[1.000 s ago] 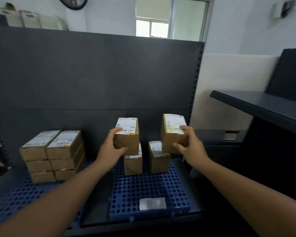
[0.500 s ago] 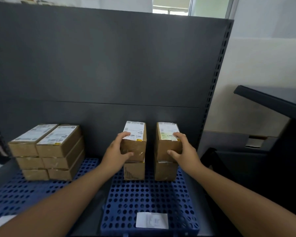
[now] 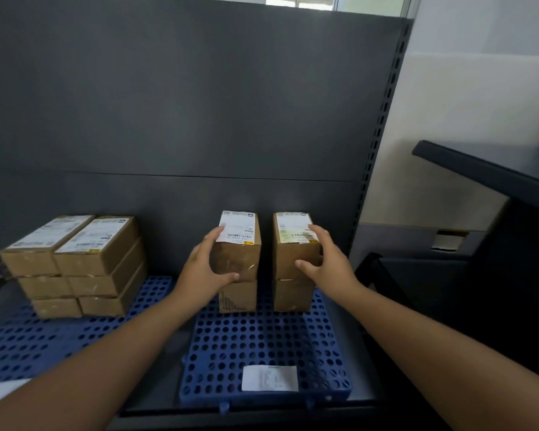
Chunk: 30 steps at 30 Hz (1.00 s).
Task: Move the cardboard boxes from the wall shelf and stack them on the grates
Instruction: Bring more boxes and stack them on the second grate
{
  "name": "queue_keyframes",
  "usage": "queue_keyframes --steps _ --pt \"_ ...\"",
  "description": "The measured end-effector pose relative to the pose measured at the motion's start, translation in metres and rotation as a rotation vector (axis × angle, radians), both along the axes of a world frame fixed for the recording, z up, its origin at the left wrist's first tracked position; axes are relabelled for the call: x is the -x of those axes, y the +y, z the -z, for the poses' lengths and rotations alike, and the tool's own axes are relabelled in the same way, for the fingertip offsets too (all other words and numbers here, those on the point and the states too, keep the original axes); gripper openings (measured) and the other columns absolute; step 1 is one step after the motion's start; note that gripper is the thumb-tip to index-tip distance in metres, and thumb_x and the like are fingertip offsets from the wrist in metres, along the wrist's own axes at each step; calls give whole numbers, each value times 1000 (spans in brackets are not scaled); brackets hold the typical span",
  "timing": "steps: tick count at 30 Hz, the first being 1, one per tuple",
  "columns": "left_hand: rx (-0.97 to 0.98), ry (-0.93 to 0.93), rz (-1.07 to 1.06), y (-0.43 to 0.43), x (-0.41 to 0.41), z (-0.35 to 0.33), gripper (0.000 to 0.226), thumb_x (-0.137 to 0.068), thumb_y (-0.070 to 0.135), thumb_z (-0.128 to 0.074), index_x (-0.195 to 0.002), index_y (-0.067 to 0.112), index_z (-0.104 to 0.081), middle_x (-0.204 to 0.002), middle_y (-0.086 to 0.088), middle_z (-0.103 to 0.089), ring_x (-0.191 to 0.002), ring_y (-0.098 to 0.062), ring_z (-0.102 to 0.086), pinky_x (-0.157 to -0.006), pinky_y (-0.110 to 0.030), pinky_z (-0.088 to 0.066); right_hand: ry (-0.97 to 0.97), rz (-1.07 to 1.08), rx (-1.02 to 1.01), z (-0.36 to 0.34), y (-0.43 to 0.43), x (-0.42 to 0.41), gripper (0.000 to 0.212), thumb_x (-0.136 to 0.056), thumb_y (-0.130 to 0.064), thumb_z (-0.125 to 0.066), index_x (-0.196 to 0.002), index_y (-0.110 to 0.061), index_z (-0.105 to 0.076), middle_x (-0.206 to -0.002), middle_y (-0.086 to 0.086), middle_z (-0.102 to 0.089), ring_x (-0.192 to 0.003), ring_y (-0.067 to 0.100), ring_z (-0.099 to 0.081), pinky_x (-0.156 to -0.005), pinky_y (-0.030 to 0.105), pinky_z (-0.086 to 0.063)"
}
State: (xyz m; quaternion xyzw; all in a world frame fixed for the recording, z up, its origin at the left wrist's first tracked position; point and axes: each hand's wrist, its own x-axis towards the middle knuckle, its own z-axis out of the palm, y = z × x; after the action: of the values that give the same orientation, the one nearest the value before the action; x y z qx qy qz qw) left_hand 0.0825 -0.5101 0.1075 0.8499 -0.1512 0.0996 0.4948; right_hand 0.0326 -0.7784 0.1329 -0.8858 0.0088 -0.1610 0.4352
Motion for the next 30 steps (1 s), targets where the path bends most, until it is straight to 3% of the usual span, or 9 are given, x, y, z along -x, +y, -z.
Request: queue_keyframes --steps 2,5,7,11,15,24,30 --pt "-23 -22 3 2 5 -5 108 -68 23 -89 -143 59 -21 -151 3 -32 -128 -7 -33 -100 -31 -36 -10 13 6 -8 -1 5 77 -85 -28 -73 -147 -38 -28 -151 -5 -37 -136 15 -37 -110 35 -35" --pt "-31 -36 -6 6 11 -16 109 -68 27 -89 -145 60 -18 -156 1 -21 -130 -8 -29 -101 -31 -31 -37 48 53 -21 2 14 81 -85 -34 -73 -149 -39 -24 -156 -4 -28 -141 13 -27 -109 27 -26" --pt "-33 -49 -4 8 18 -28 106 -70 32 -87 -147 56 -19 -158 -1 -16 -140 -18 -26 -108 -34 -28 -57 78 133 -31 5 27 83 -85 -38 -72 -150 -41 -21 -160 -3 -19 -146 16 -17 -115 34 -21" --pt "-129 -104 4 11 36 -57 102 -72 43 -83 -149 54 -16 -162 1 -9 -149 -25 -11 -117 -55 -20 -75 136 282 -53 15 64 83 -85 -46 -69 -151 -43 -19 -162 -2 -12 -147 23 -12 -117 46 -23" --pt "-190 -187 51 8 60 -82 97 -76 51 -77 -153 43 -19 -164 1 -11 -150 -22 1 -119 -53 -12 -99 190 368 -75 30 114 83 -84 -50 -68 -151 -43 -19 -162 -4 -10 -148 23 -9 -116 49 -24" --pt "-79 -384 444 -42 153 -147 89 -77 57 -72 -151 41 -24 -161 5 -18 -147 -19 -9 -118 -49 -19 -177 476 501 -129 48 255 84 -80 -51 -71 -150 -40 -25 -159 -3 -21 -146 19 -16 -116 45 -27" --pt "64 -464 761 -87 237 -171 87 -79 50 -75 -151 33 -30 -153 8 -31 -139 -13 -26 -109 -32 -26 -174 693 582 -153 49 372 85 -81 -55 -68 -150 -39 -22 -159 -9 -20 -147 13 -12 -117 37 -22"
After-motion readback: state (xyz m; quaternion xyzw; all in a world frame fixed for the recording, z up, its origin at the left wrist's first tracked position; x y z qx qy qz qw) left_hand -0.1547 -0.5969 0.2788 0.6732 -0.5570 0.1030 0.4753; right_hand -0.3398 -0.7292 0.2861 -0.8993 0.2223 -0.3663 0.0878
